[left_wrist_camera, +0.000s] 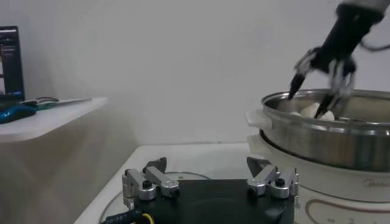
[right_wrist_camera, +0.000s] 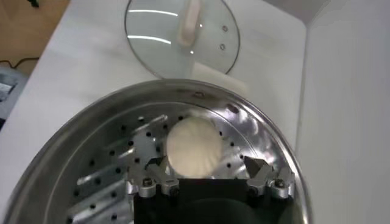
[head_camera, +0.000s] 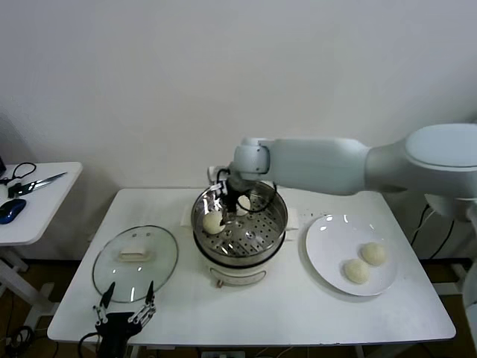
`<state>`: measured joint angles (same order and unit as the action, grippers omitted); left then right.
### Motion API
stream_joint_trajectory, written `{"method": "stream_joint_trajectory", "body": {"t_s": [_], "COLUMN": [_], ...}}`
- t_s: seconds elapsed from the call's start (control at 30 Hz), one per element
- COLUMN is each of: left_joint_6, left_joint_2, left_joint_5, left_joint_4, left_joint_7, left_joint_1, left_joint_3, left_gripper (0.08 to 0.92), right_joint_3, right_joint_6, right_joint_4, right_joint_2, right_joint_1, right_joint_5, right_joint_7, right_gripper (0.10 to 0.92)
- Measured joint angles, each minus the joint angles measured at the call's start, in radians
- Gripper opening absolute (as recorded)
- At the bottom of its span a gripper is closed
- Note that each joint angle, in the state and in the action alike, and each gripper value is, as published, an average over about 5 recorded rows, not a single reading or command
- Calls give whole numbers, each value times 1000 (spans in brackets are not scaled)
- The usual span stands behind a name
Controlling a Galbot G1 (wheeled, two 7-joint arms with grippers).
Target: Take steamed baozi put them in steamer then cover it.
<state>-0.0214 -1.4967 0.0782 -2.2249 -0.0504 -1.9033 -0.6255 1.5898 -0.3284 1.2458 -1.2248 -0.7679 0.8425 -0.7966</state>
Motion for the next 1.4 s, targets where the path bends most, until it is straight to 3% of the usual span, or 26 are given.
{"method": "stream_joint_trajectory", "body": {"t_s": [0.3,0.67,1.0,1.4], "left_joint_6": [-18,-22,-13,-9], "left_joint_2": [2,-4,-16,-20], "left_joint_5": [6,6,-1,-8], "left_joint_4": [0,0,0,0], "left_joint_7": [4,3,1,-1], "left_joint_1": [20,16,3,-1], "left_joint_3": [6,11,19,29], "left_gripper": [823,823,823,823], "right_joint_3": [163,191,31,-136], "right_joint_6": [100,78,49,23], "right_joint_4": [100,216,193,139], "right_joint_2": [296,593,689,708], "right_joint_1": [-168,-51,197,430], "right_joint_5": [-68,-289,-457,-548], "right_joint_7": [-158,-122,-70,-32], "right_gripper": [823,823,823,822]}}
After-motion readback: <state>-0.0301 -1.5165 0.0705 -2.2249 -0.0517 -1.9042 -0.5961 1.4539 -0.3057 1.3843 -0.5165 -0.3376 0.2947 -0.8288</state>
